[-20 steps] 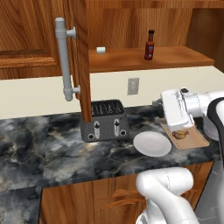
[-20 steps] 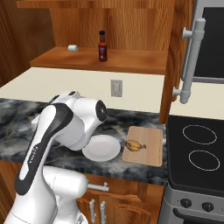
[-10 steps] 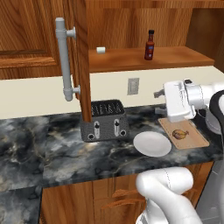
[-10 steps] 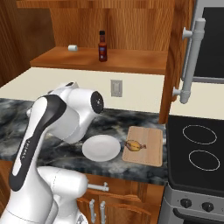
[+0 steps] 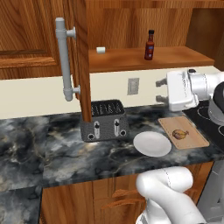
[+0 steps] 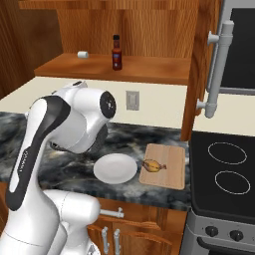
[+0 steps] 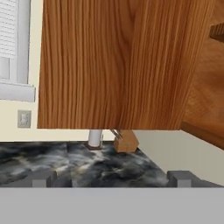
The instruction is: Pick the chicken drumstick from the plate and place it on the cutting board. Then pick the condiment bottle from the cabinet and place it next to the cutting board.
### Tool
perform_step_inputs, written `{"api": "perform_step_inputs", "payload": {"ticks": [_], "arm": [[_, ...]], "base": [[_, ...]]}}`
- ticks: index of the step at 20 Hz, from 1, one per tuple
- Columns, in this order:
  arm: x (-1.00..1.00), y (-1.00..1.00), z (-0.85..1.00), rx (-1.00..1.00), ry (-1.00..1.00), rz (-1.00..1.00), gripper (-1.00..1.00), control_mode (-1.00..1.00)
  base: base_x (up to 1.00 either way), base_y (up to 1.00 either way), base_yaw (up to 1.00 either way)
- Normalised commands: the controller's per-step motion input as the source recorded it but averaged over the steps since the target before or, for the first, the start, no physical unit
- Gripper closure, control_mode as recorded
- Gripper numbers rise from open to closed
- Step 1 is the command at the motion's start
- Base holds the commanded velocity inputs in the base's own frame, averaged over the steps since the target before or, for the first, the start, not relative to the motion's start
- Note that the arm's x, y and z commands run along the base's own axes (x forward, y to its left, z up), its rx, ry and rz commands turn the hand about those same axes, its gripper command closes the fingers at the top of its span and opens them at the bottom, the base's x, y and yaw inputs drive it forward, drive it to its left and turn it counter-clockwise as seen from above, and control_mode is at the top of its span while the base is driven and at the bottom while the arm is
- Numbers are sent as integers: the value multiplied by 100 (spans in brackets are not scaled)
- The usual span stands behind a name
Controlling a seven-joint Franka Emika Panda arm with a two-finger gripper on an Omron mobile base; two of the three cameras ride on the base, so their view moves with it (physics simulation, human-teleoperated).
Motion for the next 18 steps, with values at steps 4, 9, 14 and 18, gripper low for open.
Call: {"api": "perform_step_inputs", "payload": {"ticks": [4, 9, 14, 18], "arm": [[0, 0, 30, 6, 0, 0, -100, -100], [0, 0, 24, 8, 0, 0, -100, -100], [0, 0, 17, 6, 0, 0, -100, -100], [1, 0, 14, 4, 0, -1, -100, -100]], "base": [[0, 0, 0], [0, 0, 0], [0, 0, 0], [0, 0, 0]]}}
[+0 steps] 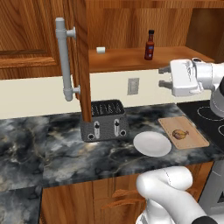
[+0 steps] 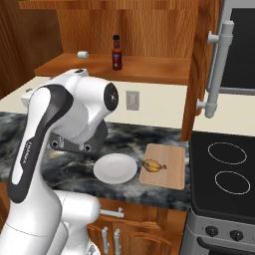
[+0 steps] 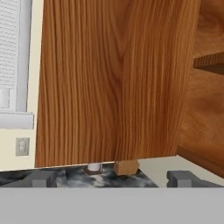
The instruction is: Pick the chicken drumstick from the plate and place it on the cutting board. Then pick the condiment bottle from the cabinet and place it next to the cutting board.
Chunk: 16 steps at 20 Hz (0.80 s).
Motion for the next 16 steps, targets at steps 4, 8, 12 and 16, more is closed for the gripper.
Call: {"api": "perform_step_inputs", "payload": {"ticks": [4, 8, 12, 16], "arm": [[8, 0, 12, 3, 0, -2, -100, -100], [11, 0, 10, 1, 0, -3, -100, -100], [19, 0, 6, 1, 0, -3, -100, -100], [19, 0, 4, 2, 0, -1, -100, -100]], "base": [[0, 0, 0], [0, 0, 0], [0, 0, 0], [0, 0, 0]]}}
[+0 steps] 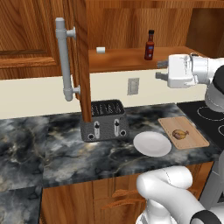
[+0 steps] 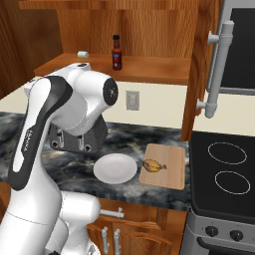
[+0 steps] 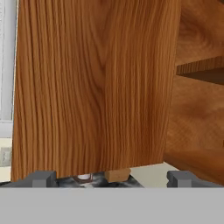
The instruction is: Pick the chicken drumstick from the plate and place it on the cutting board. Then pick the condiment bottle from the cabinet and place it next to the cutting board.
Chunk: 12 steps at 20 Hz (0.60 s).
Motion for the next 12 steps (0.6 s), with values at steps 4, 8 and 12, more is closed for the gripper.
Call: {"api": "perform_step_inputs", "payload": {"ticks": [4, 8, 12], "arm": [[16, -1, 5, 4, 0, 0, -100, -100], [15, -7, 7, 4, 0, 0, -100, -100], [17, -9, 6, 4, 0, 0, -100, -100]], "base": [[0, 0, 0], [0, 0, 0], [0, 0, 0]]}}
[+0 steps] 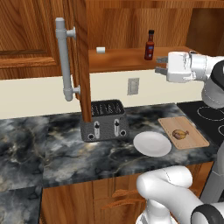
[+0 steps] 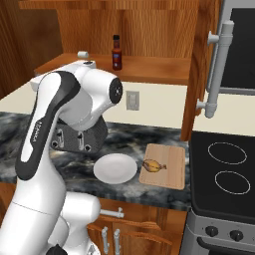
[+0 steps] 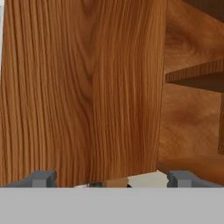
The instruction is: Pick the chicken drumstick from the plate and place it on the cutting board. Then pick the condiment bottle from the cabinet and place it next to the cutting board.
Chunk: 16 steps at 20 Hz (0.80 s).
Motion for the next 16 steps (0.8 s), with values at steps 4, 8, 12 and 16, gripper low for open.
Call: {"api": "perform_step_inputs", "payload": {"ticks": [4, 8, 12, 16], "arm": [[16, -9, 6, 2, 0, 0, -100, -100], [17, -5, 1, 0, 2, 0, -100, -100], [16, -7, 1, 0, 5, 0, -100, -100], [11, -11, 3, 0, 2, 0, -100, -100]], "base": [[0, 0, 0], [0, 0, 0], [0, 0, 0], [0, 0, 0]]}}
